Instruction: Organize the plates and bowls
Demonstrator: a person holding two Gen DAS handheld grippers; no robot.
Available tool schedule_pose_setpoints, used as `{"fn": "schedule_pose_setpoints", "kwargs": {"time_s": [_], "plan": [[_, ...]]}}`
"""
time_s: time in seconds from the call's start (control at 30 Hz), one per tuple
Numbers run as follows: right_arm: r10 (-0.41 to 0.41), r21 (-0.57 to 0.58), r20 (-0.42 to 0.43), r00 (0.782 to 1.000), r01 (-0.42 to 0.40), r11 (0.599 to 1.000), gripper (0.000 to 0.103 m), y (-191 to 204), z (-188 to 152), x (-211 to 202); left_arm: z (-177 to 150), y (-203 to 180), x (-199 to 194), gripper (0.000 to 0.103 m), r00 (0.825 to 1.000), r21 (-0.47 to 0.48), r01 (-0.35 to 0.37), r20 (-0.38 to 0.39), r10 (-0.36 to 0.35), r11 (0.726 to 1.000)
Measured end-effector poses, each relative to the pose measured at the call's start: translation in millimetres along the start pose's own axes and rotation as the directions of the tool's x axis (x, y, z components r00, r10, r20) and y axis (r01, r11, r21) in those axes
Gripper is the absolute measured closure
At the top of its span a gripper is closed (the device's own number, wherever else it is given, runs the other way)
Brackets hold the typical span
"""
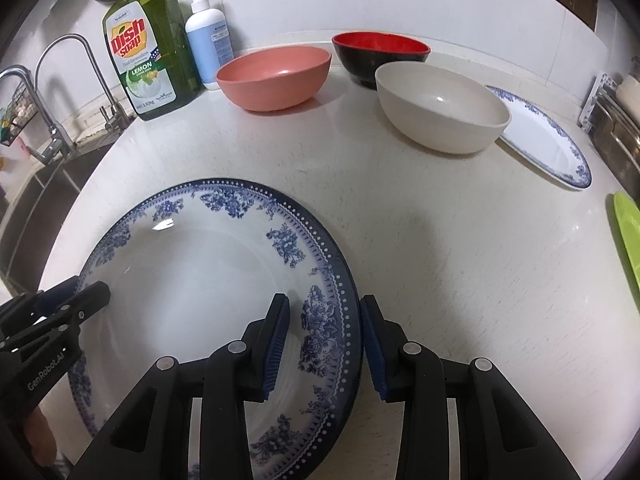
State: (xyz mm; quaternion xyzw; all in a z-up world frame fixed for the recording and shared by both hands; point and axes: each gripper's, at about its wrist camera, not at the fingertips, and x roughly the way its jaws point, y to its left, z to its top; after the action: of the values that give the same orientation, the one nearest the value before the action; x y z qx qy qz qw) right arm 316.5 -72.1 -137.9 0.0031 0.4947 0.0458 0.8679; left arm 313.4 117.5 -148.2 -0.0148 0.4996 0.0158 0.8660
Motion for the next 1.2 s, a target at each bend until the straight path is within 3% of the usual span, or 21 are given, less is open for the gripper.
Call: {"fn": "schedule_pose_setpoints", "kwargs": {"time_s": [0.33,0.47,0.57,0.7,0.87,1.2], "plan": [[0.009,-0.016,-0.002,1.000,-0.009,1.000,0.064,1.2,-1.1,1.5,-1.8,-0.5,-2.2,0.063,1.000,0.008,-0.023,0.008,0.023,1.000],[0.004,-0.019,0.001,1.000,-0.004,1.000,0.062,0.5,-1.4,-0.4,0.1,0.8,-11.8,0.044,0.997,0.006,-0.059,0.044,0.058,0.998],[-0.002,-0.013,0.025,1.000,0.002,1.000,0.048,-0.4,-0.7,-8.8,3.9,0.4,-23.8,0.037,0.994,0.010,-0.078,0.081,0.077,0.997],[-0.004,-0.014,0.064,0.998,0.005,1.000,0.044,-0.3,1.1,-25.6,11.4,0.2,-38.5,0.028,0.992,0.004,-0.077,0.101,0.076,0.997],[-0.015,0.021,0.103,0.995,0.013,1.000,0.036,-7.0,2.0,-48.6,16.9,-8.9,-55.6,0.017,0.989,0.032,-0.045,0.143,0.040,0.999],[-0.107,0.143,0.163,0.981,0.084,0.986,0.031,-45.9,-12.2,-92.6,26.1,-61.6,-80.0,0.012,0.975,0.173,0.065,0.199,-0.100,0.983]]}}
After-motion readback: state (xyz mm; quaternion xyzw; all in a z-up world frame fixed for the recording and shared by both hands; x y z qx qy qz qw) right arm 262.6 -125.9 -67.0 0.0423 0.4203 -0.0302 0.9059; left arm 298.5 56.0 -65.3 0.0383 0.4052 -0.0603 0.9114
